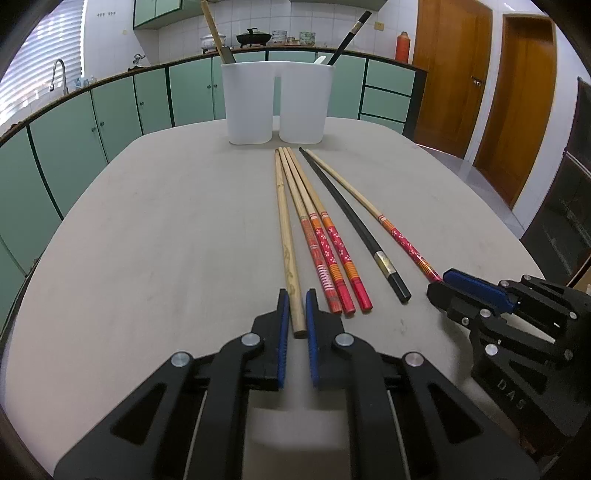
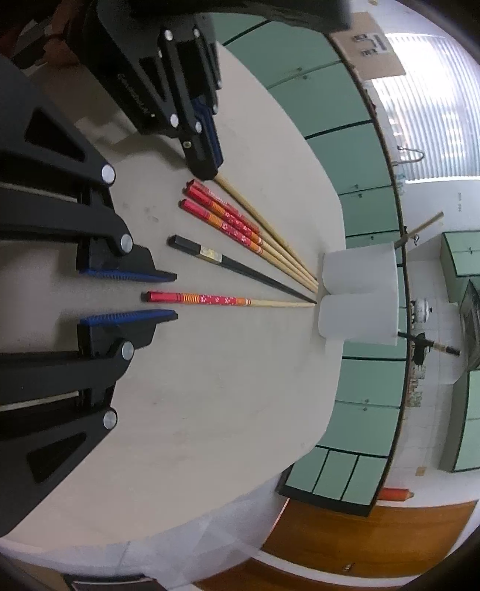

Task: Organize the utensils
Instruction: 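Grasp a red-patterned chopstick with the right tool while the left tool grasps a wooden one, then lift both chopsticks and carry them above the white holder, then open both tools to drop the chopsticks into the holder, then move both tools back toward the remaining chopsticks on the mat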

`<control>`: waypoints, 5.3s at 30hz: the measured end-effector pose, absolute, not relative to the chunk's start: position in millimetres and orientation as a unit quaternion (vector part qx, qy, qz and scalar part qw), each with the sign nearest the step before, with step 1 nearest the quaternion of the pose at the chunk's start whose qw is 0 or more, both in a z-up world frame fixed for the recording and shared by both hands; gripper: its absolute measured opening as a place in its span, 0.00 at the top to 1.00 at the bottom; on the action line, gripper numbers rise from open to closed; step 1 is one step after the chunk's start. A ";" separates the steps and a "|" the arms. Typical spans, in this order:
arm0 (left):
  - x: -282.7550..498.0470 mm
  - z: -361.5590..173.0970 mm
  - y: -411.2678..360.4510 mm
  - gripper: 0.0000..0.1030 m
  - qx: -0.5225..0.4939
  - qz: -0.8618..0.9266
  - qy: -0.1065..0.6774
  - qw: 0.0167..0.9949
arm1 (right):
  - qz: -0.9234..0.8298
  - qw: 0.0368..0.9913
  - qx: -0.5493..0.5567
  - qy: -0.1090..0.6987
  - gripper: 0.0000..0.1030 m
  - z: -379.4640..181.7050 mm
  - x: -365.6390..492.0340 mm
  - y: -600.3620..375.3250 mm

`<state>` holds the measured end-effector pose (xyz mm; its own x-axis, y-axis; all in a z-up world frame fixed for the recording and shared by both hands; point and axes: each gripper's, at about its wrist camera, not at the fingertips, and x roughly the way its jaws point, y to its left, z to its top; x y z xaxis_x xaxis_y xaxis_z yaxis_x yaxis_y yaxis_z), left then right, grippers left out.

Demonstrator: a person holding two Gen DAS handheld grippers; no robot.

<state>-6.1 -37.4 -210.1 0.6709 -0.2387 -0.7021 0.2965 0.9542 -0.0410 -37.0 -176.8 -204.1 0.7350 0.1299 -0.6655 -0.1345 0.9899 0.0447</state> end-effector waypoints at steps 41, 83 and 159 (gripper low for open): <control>17.2 -17.7 -20.0 0.94 0.014 -0.185 0.225 0.956 | 0.114 0.954 0.050 0.274 0.95 -8.9 0.8 -247.7; 184.3 61.3 -46.1 0.94 0.002 -0.139 0.095 0.986 | 0.111 0.982 0.019 0.150 0.95 86.2 201.3 -228.2; 7.6 -126.9 18.8 0.09 0.028 -0.079 0.261 0.962 | 0.046 0.963 0.021 0.265 0.08 -132.5 -14.7 -189.1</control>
